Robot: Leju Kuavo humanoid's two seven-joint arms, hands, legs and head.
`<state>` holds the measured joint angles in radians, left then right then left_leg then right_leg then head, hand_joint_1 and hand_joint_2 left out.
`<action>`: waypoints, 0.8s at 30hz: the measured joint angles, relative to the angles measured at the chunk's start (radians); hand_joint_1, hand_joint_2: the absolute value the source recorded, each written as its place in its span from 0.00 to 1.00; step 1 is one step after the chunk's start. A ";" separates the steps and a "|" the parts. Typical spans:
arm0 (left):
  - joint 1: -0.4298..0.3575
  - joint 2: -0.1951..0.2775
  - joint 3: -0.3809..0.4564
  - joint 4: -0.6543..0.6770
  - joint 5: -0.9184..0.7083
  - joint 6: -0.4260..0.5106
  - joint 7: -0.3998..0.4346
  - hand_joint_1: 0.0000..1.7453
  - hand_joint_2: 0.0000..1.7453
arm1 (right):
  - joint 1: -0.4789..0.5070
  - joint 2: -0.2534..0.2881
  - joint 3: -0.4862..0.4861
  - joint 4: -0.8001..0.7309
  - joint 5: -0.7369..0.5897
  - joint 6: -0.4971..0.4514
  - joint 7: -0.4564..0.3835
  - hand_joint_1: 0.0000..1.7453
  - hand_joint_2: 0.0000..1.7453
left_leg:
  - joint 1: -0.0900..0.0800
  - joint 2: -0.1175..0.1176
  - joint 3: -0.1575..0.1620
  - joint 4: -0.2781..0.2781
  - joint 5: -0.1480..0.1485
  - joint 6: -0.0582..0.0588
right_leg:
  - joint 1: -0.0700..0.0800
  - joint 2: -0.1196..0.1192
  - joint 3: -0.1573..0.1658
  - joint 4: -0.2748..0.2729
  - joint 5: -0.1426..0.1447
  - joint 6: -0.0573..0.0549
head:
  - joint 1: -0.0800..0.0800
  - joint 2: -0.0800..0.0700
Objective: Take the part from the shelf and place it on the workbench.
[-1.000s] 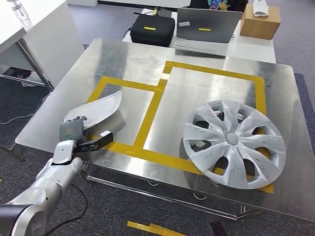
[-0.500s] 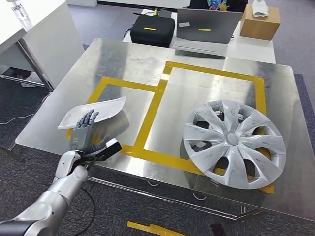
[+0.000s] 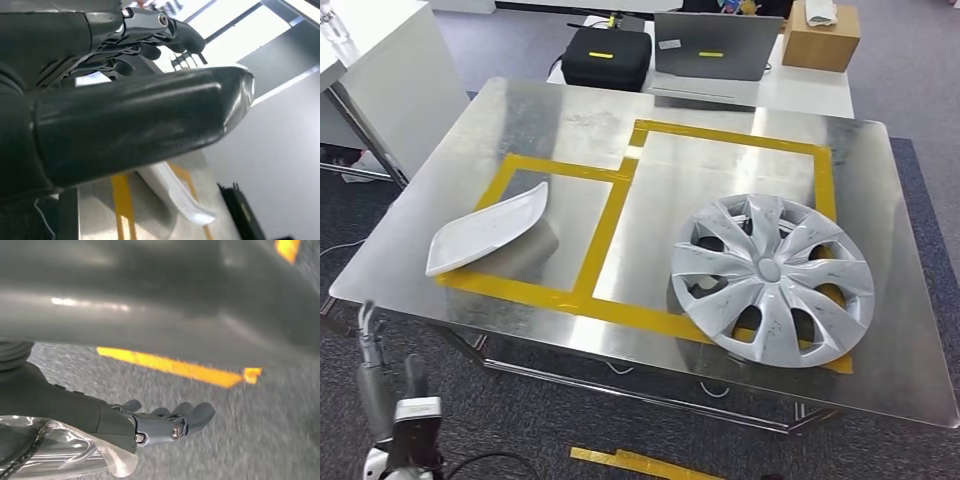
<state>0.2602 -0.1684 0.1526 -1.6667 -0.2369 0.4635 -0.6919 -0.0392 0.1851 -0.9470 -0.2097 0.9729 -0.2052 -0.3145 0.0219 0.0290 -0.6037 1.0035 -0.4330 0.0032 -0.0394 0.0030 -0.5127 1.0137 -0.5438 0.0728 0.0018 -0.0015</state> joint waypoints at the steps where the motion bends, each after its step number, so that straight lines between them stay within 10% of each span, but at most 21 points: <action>1: 0.011 -0.007 0.030 -0.020 0.041 -0.033 0.000 0.00 0.00 | -0.003 0.009 -0.005 0.000 -0.001 -0.023 0.000 0.00 0.00 | -0.001 -0.001 -0.004 0.007 0.001 -0.008 | 0.001 0.004 0.008 -0.015 -0.002 -0.008 | 0.000 0.000; 5: 0.030 -0.040 0.160 -0.037 0.093 -0.103 0.000 0.00 0.00 | -0.008 0.042 -0.024 0.002 -0.003 -0.060 -0.001 0.00 0.00 | 0.005 -0.009 -0.013 0.032 -0.025 -0.028 | 0.005 0.007 -0.014 -0.007 0.004 -0.050 | -0.006 0.000; 10: 0.038 -0.060 0.236 -0.038 0.102 -0.114 0.000 0.00 0.00 | -0.010 0.061 -0.030 0.002 -0.003 -0.064 -0.001 0.00 0.00 | 0.000 -0.018 -0.064 0.286 -0.215 -0.023 | 0.023 0.004 -0.051 -0.003 0.046 -0.074 | -0.010 0.000; 12: 0.036 -0.069 0.254 -0.035 0.104 -0.126 0.000 0.00 0.00 | -0.011 0.062 -0.033 0.002 -0.003 -0.064 -0.001 0.00 0.00 | -0.007 -0.020 -0.010 0.245 -0.192 -0.006 | 0.034 0.005 -0.070 -0.002 0.061 -0.078 | -0.010 0.000; 15: 0.013 -0.091 0.307 0.004 0.097 -0.156 0.000 0.00 0.00 | -0.013 0.066 -0.040 0.002 -0.005 -0.062 0.000 0.00 0.00 | -0.027 -0.025 0.127 0.035 -0.134 0.031 | 0.046 0.008 -0.089 -0.002 0.083 -0.076 | -0.009 0.000; 19: -0.041 -0.101 0.418 0.162 0.106 -0.162 0.000 0.00 0.00 | -0.012 0.070 -0.046 0.003 -0.025 -0.062 0.002 0.00 0.00 | -0.038 -0.025 0.144 -0.032 -0.100 0.036 | 0.039 0.008 -0.099 -0.011 0.112 -0.054 | -0.011 0.000; 21: -0.075 -0.099 0.487 0.278 0.110 -0.168 0.000 0.00 0.00 | -0.010 0.070 -0.048 0.003 -0.027 -0.063 0.005 0.00 0.00 | -0.034 -0.019 0.129 -0.046 -0.073 0.042 | 0.037 0.007 -0.116 0.016 0.070 -0.043 | -0.009 0.000; 24: -0.122 -0.082 0.579 0.473 0.081 -0.110 0.000 0.00 0.00 | -0.009 0.070 -0.052 0.003 -0.026 -0.062 0.017 0.00 0.00 | -0.032 -0.013 0.085 -0.049 -0.035 0.047 | 0.034 0.005 -0.161 0.179 -0.071 -0.030 | -0.005 0.000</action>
<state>0.1380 -0.2501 0.7316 -1.1942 -0.1558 0.3530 -0.6920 -0.0486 0.2553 -0.9994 -0.2068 0.9464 -0.2677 -0.2973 -0.0099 0.0165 -0.5190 0.9547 -0.4683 0.0503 -0.0051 0.0076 -0.6740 1.1925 -0.6152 0.0424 -0.0036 -0.0015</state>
